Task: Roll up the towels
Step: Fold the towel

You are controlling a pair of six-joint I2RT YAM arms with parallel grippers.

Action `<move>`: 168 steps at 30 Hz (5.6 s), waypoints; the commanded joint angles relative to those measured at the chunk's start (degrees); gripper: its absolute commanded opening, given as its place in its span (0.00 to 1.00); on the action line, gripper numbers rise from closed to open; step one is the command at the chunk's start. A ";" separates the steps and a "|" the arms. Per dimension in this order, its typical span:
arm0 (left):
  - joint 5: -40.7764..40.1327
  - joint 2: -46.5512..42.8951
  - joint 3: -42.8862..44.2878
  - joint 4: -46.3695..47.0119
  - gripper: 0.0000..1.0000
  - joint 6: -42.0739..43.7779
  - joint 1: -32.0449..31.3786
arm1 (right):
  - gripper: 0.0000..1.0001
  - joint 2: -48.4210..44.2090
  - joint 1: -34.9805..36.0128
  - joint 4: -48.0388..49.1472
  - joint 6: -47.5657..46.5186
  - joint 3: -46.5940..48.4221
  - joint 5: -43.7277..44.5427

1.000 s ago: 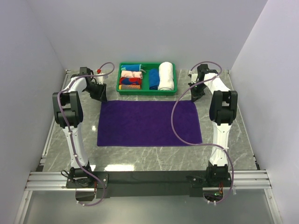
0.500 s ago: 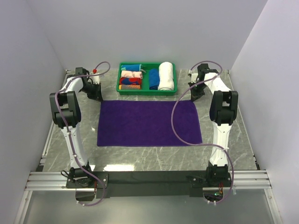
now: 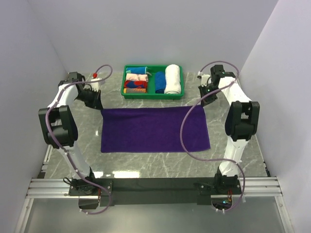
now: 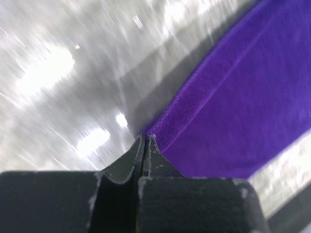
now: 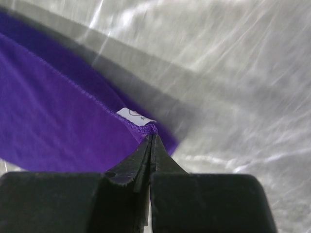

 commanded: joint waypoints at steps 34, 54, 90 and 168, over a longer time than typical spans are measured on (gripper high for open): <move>-5.36 -25.23 -28.99 -8.11 0.01 15.86 1.49 | 0.00 -24.16 -4.47 -2.74 -11.88 -34.09 2.20; -8.27 -20.49 -38.23 1.37 0.01 13.67 0.96 | 0.00 -21.01 -4.38 3.24 -11.45 -42.54 3.96; -7.74 -26.03 -33.93 -10.40 0.01 19.82 1.05 | 0.00 -28.03 -4.47 -4.23 -17.68 -41.22 2.91; -4.84 -30.07 -30.40 4.54 0.60 -7.60 -6.51 | 0.46 -6.07 -1.75 4.55 9.65 -25.66 6.77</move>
